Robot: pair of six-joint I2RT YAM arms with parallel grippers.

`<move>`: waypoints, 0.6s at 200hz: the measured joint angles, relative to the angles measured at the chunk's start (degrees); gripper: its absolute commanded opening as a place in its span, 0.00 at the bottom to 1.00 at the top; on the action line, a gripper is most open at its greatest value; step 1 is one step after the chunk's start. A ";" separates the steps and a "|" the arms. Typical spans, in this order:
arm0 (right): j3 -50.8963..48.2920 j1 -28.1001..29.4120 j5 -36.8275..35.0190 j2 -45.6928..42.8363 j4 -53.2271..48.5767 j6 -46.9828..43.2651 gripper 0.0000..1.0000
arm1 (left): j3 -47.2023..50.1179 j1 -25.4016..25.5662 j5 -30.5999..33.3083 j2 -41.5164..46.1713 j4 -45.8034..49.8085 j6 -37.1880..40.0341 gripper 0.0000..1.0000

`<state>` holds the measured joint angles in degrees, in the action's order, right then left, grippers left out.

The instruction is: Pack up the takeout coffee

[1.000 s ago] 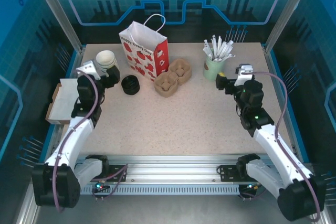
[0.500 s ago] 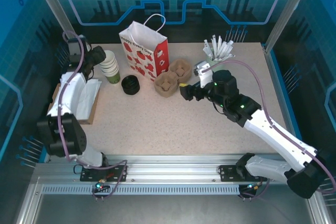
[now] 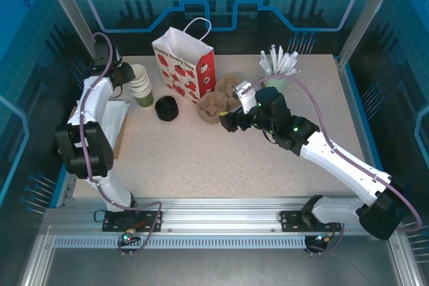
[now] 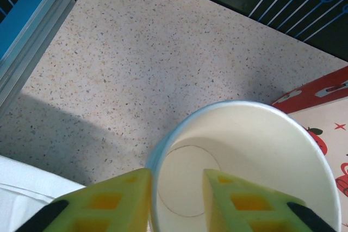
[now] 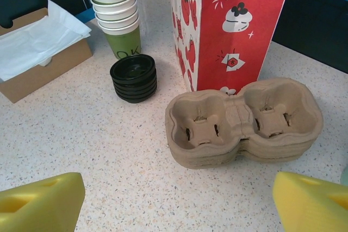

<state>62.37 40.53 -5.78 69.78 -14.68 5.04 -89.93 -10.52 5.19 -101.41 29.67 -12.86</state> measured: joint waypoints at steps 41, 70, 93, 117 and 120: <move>0.00 0.07 0.02 0.35 -0.33 0.02 0.91 | -0.68 -0.04 0.11 -0.07 0.55 0.85 0.18; 0.00 0.42 -0.07 1.07 -0.46 0.02 0.91 | -0.68 -0.04 0.11 -0.13 0.57 0.98 0.14; 0.00 0.59 -0.15 1.09 -0.81 0.02 0.91 | -0.68 -0.04 0.13 -0.13 0.61 0.98 0.12; 0.00 0.70 -0.17 1.09 -0.96 0.04 0.91 | -0.70 -0.04 0.17 -0.13 0.70 0.96 0.10; 0.00 0.70 -0.17 1.09 -0.98 0.04 0.91 | -0.72 -0.04 0.17 -0.13 0.70 0.94 0.10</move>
<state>62.37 41.23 -5.96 70.87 -15.66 5.08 -90.65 -10.57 5.37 -101.54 30.37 -11.92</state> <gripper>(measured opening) 0.911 0.108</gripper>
